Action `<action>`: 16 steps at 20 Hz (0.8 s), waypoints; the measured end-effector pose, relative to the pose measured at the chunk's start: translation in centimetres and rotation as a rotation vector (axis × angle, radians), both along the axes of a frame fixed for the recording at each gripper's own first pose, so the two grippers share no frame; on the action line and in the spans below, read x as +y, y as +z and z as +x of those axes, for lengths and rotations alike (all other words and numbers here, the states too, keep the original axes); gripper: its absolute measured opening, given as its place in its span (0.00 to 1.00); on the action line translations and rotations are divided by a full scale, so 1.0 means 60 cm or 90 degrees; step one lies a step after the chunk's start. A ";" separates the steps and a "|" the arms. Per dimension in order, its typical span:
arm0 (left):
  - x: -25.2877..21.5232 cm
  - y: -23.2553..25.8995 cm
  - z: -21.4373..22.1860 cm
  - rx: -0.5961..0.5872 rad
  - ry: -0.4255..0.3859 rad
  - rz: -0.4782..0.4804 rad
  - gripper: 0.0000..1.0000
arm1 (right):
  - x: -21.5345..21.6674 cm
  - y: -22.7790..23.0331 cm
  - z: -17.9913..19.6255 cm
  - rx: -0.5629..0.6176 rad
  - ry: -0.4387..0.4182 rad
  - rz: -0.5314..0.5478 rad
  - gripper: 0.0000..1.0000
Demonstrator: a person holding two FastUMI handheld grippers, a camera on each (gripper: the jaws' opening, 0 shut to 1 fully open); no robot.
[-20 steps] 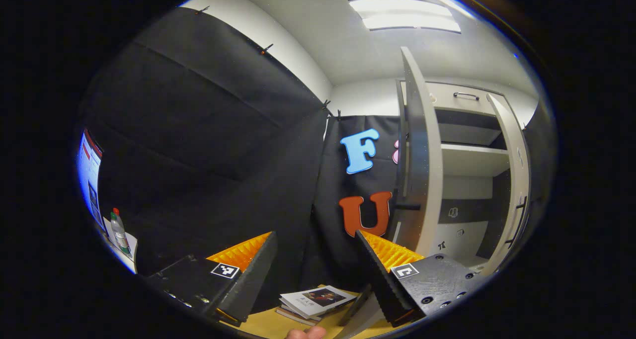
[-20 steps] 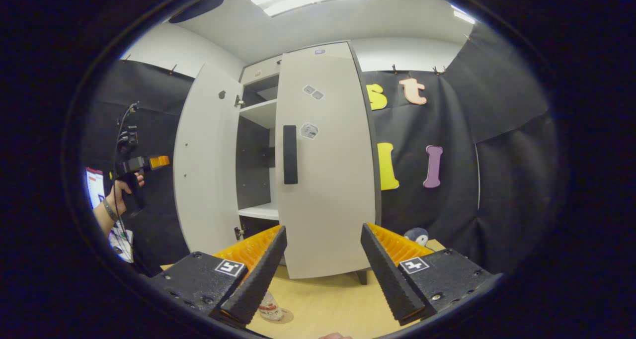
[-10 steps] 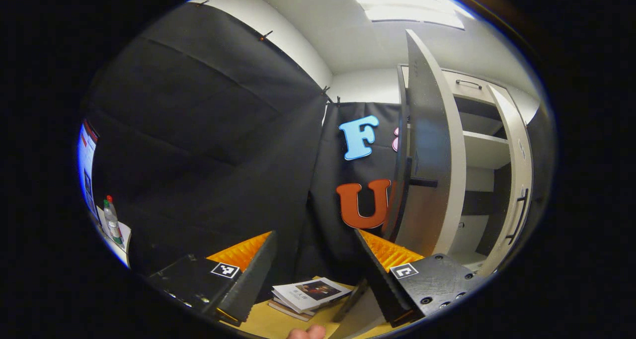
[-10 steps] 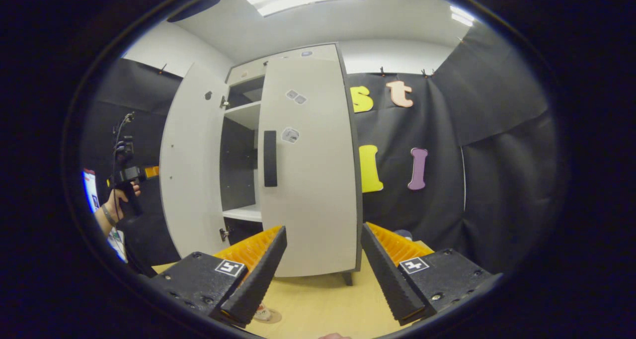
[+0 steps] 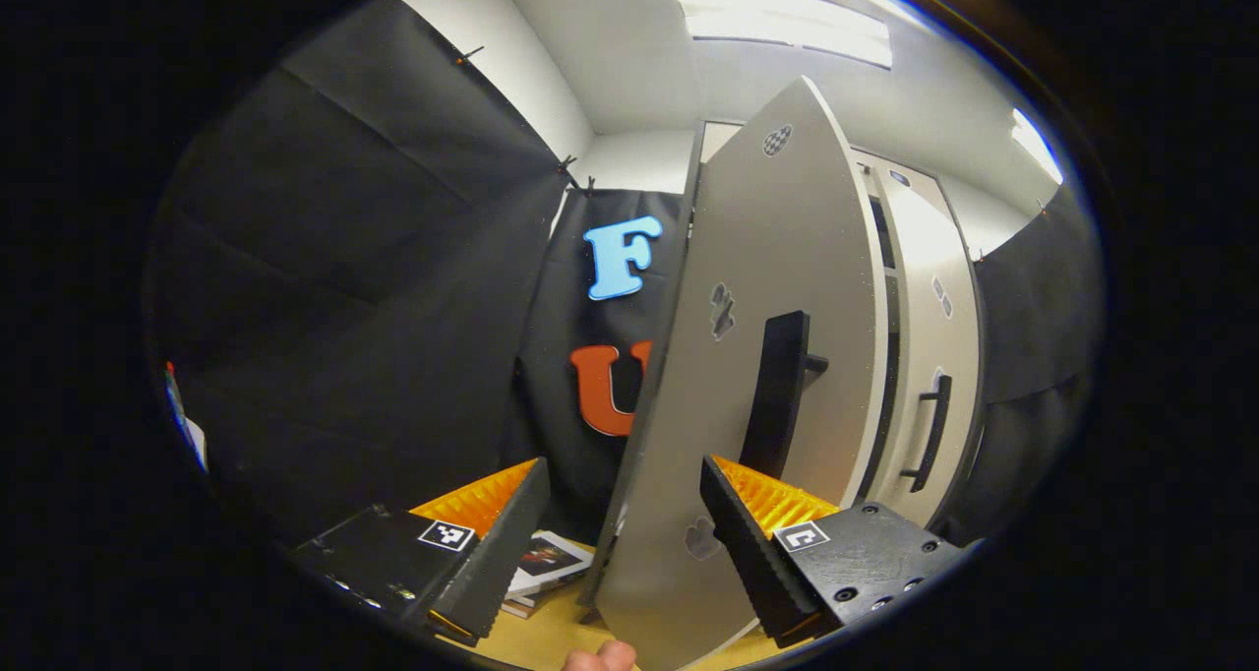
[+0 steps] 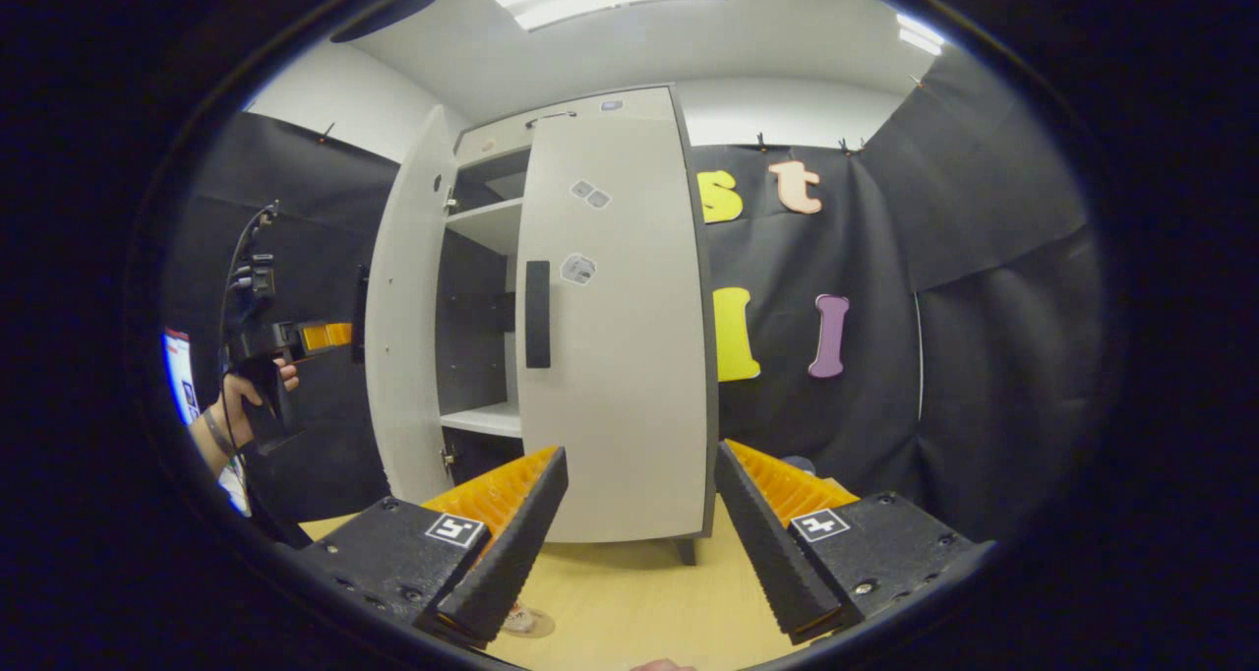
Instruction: Grasp the bottle in the cabinet with the left hand and place it on the coaster, then close the right door with the right hand and the left door with the left hand.
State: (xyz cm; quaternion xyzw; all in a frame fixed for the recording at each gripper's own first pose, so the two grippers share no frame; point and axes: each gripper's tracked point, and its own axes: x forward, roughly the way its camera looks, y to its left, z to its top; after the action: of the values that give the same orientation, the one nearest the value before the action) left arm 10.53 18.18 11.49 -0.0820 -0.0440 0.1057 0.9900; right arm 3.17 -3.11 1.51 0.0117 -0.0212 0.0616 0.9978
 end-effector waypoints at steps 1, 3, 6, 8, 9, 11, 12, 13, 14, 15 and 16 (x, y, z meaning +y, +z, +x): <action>0.000 0.006 0.002 -0.005 -0.001 0.005 0.99 | -0.008 0.000 -0.003 -0.001 -0.009 -0.001 0.98; 0.008 0.012 -0.006 -0.017 0.009 0.031 0.99 | -0.020 0.000 -0.007 -0.002 -0.023 0.002 0.98; 0.006 0.023 -0.008 -0.027 0.014 0.062 0.94 | -0.030 -0.004 -0.009 0.000 -0.033 0.011 0.98; 0.002 0.024 -0.007 -0.025 0.000 0.067 0.97 | -0.028 -0.006 -0.009 0.001 -0.033 0.017 0.98; -0.004 0.022 -0.009 -0.021 -0.006 0.070 0.99 | -0.026 -0.007 -0.007 0.004 -0.030 0.020 0.98; -0.020 0.016 -0.024 -0.018 -0.013 0.078 0.99 | -0.017 -0.010 -0.005 0.005 -0.020 0.027 0.98; -0.028 0.013 -0.030 -0.016 -0.018 0.082 0.96 | -0.011 -0.011 -0.003 0.007 -0.014 0.028 0.98; -0.036 0.008 -0.035 -0.014 -0.024 0.083 0.93 | -0.004 -0.013 0.000 0.010 -0.009 0.027 0.98; -0.046 -0.002 -0.042 -0.011 -0.032 0.080 0.90 | 0.001 -0.015 0.003 0.013 -0.005 0.025 0.98; -0.057 -0.011 -0.048 -0.009 -0.040 0.072 0.99 | 0.006 -0.018 0.004 0.016 -0.002 0.024 0.98; -0.068 -0.021 -0.052 -0.002 -0.047 0.058 0.99 | 0.008 -0.024 0.008 0.023 -0.004 0.023 0.98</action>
State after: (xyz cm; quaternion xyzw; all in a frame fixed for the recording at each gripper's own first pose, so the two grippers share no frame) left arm 7.40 14.07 10.25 -0.0386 -0.0473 0.0672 0.9959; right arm 3.65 -2.60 0.10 0.0307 -0.0041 0.0575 0.9979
